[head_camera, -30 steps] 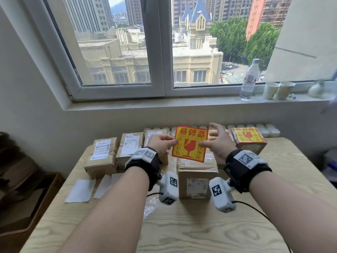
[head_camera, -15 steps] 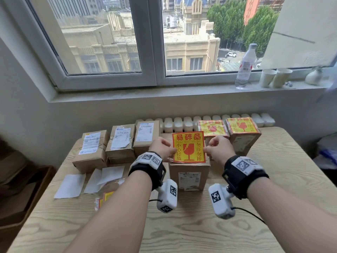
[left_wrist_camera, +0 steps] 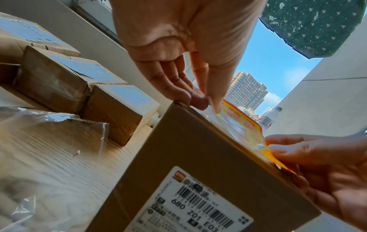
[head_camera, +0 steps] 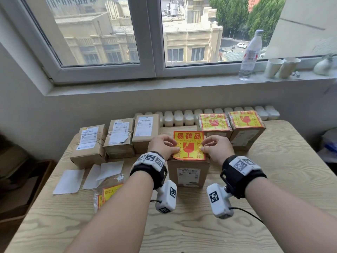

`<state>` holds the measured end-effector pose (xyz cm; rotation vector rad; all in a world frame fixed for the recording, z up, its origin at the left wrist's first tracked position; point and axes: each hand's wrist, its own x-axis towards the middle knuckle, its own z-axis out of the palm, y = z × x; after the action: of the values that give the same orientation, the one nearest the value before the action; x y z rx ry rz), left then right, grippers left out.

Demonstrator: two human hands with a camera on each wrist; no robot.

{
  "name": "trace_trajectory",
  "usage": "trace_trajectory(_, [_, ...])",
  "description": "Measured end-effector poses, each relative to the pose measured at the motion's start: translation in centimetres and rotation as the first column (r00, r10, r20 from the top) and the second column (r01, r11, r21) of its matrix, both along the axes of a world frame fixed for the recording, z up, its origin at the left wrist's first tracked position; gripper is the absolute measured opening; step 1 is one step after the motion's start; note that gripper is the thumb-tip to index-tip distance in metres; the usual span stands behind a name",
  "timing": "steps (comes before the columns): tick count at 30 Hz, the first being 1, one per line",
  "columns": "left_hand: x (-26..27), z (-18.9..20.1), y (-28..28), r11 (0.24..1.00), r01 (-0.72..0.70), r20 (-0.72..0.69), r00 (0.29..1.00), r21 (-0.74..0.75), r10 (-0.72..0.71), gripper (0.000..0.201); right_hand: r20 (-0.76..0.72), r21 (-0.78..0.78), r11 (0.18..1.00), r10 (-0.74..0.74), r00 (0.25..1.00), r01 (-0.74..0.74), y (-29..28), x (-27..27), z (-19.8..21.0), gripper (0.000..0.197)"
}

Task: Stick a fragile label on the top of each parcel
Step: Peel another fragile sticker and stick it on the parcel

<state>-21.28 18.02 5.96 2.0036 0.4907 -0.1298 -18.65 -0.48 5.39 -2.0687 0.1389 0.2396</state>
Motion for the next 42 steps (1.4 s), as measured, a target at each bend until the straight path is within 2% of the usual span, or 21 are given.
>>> trace_trajectory(16, [0.8,-0.2,-0.1,0.985,0.055,-0.019,0.998,0.164,-0.053,0.019,0.026,-0.127,0.991,0.042,0.999,-0.038,0.1,0.2,0.0,0.012])
trace_trajectory(22, [1.0,0.1,0.4,0.953,0.089,-0.049,0.996,0.288,-0.078,0.023,0.043,-0.341,0.938,0.082,0.996,-0.063,0.1,0.2,-0.2,0.027])
trace_trajectory(26, [1.3,0.6,-0.2,0.921,0.168,0.034,0.981,0.352,-0.193,0.034,0.141,-0.432,0.898,0.163,0.976,-0.087,0.0,0.4,0.1,0.022])
trace_trajectory(29, [1.4,0.8,-1.1,0.871,0.294,-0.022,0.95,0.394,-0.31,0.046,0.133,-0.463,0.862,0.297,0.945,-0.206,0.8,0.2,0.1,0.036])
trace_trajectory(32, [1.6,0.1,-0.9,0.872,0.316,-0.071,0.947,0.373,-0.313,0.047,0.11,-0.447,0.874,0.264,0.958,-0.19,0.9,0.2,-0.1,0.036])
trace_trajectory(36, [2.1,-0.1,1.6,0.949,0.21,-0.057,0.978,0.234,-0.202,0.046,0.145,-0.37,0.926,0.137,0.98,-0.075,-0.3,0.8,0.1,0.027])
trace_trajectory(39, [2.5,0.3,1.9,0.955,0.212,-0.016,0.977,0.207,-0.213,0.047,0.124,-0.373,0.917,0.2,0.972,-0.141,0.3,1.0,0.4,0.035])
trace_trajectory(42, [2.8,0.6,0.3,0.922,0.306,-0.047,0.951,0.238,-0.304,0.052,0.069,-0.428,0.873,0.291,0.954,-0.235,1.5,1.0,-0.1,0.047])
